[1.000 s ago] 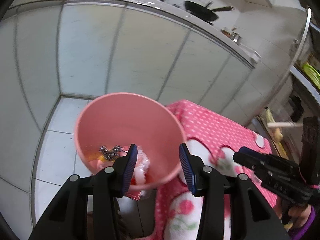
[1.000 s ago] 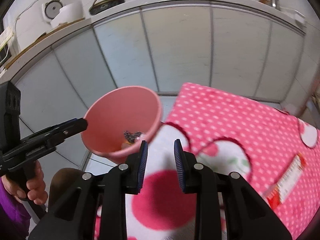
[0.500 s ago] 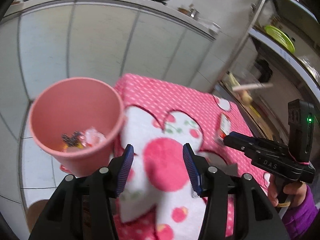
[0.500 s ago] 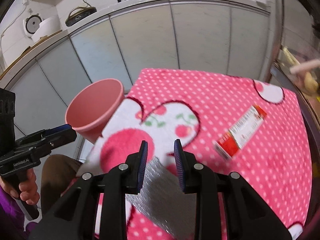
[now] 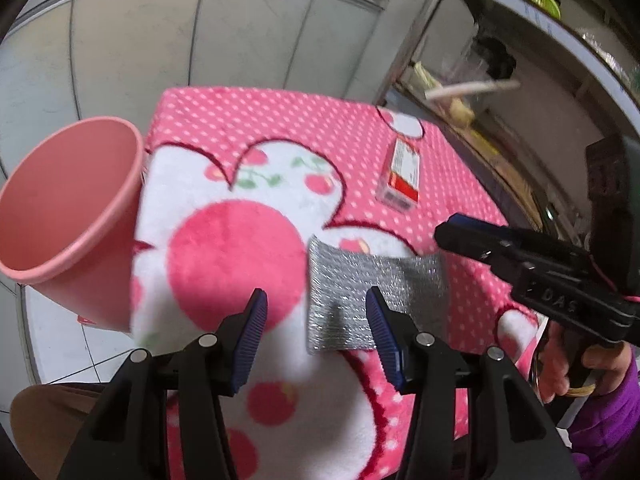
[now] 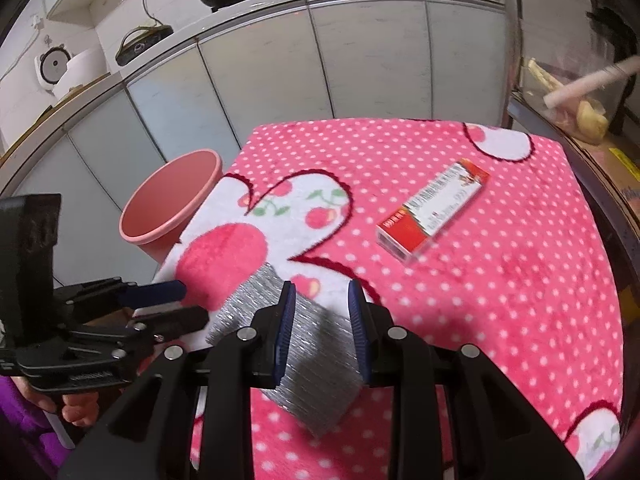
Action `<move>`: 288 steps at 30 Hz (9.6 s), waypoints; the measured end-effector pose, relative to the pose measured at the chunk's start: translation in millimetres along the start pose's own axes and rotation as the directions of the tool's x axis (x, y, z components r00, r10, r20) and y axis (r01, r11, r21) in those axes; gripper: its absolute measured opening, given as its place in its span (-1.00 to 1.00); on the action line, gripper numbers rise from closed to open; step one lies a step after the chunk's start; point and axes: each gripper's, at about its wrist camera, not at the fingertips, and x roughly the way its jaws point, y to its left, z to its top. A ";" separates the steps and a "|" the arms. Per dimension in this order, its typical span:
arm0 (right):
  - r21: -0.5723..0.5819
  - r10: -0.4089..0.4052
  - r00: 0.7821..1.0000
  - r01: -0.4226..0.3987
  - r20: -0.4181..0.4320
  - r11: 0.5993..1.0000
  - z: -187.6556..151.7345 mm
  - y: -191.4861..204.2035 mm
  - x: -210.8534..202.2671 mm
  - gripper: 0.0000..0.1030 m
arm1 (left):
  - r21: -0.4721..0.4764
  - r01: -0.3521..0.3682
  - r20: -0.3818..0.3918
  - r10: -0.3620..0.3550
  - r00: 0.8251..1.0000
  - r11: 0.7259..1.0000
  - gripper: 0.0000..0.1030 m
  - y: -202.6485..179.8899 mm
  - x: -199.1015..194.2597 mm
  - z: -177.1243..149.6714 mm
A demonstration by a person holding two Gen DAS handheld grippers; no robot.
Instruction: Collect trash
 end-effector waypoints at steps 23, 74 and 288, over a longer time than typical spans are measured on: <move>0.135 0.022 1.000 -0.023 0.009 0.991 -16.3 -62.3 4.4 -0.46 | 0.146 -0.134 -0.061 0.144 0.988 0.980 -0.07 -42.0 46.3 -5.9; 0.406 -0.266 0.958 0.287 -0.109 0.868 86.6 -80.5 89.9 0.07 | -0.088 0.051 0.163 -0.036 0.986 0.995 -0.83 30.8 2.0 24.4; -0.243 0.129 0.990 -0.109 0.065 0.964 17.2 140.5 18.9 -0.02 | -0.325 -0.404 0.296 0.498 0.815 0.855 0.00 57.0 -129.2 -10.1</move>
